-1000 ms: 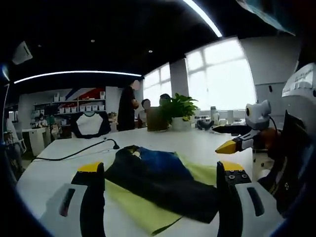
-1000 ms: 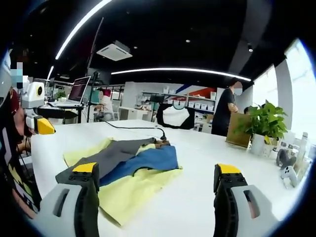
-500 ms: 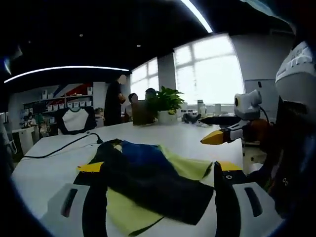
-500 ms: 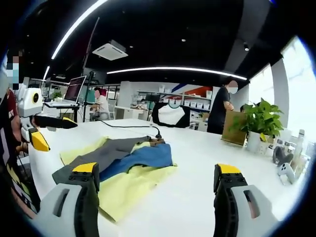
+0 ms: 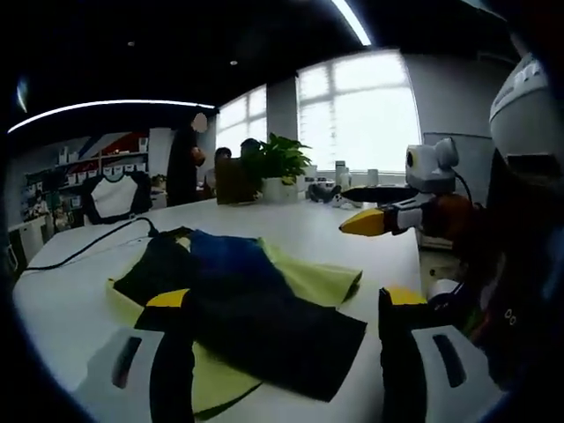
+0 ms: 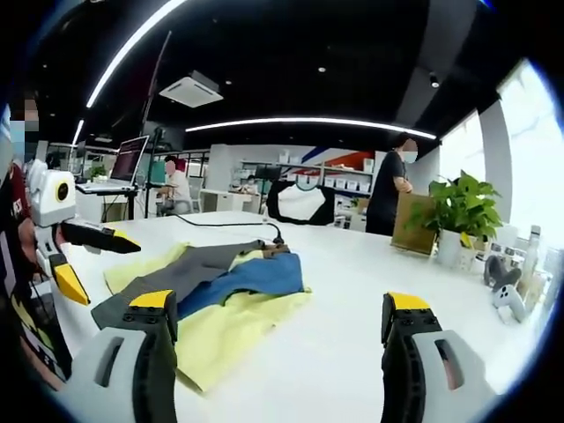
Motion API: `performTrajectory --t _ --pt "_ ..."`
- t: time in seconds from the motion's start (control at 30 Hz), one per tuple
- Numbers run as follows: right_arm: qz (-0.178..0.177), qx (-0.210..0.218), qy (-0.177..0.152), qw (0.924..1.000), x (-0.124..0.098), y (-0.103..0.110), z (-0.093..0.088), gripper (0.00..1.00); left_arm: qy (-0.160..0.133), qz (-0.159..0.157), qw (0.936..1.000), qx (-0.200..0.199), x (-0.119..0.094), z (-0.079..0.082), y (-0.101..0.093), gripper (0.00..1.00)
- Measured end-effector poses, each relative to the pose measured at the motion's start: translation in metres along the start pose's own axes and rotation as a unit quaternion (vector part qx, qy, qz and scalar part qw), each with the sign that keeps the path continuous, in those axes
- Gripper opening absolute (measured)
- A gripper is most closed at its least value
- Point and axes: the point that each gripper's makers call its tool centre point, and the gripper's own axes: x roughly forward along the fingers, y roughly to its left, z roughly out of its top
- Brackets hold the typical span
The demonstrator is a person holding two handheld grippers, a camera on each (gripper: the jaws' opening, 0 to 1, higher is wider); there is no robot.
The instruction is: Fold the garment on the visible template until the final outline fits inside the template.
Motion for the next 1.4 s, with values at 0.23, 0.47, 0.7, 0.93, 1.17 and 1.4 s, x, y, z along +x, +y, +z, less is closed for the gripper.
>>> performTrajectory --t 0.23,0.47,0.7,0.93,1.17,1.4 --pt "-0.005 0.005 0.002 1.0 -0.001 -0.003 -0.002 0.99 0.014 -0.028 0.9994 -0.015 0.006 -0.01 -0.009 0.81" --pt "-0.004 0.007 0.003 1.0 -0.002 -0.004 -0.002 0.99 0.025 -0.033 0.9988 -0.027 0.012 -0.017 -0.01 0.76" --pt "-0.005 0.006 0.004 1.0 -0.001 -0.006 -0.002 0.99 0.047 -0.031 0.9981 -0.025 0.016 -0.03 -0.008 0.69" --pt "-0.006 0.004 0.005 1.0 0.001 -0.007 -0.003 0.99 0.051 -0.032 0.9978 -0.027 0.017 -0.034 -0.008 0.63" --pt "-0.008 0.007 0.006 0.9999 0.001 -0.009 -0.004 0.99 0.068 -0.028 0.9972 -0.015 0.016 -0.041 -0.005 0.52" --pt "-0.01 0.012 0.012 0.9998 0.001 -0.01 -0.01 0.99 0.079 -0.025 0.9965 -0.013 0.016 -0.049 -0.005 0.48"
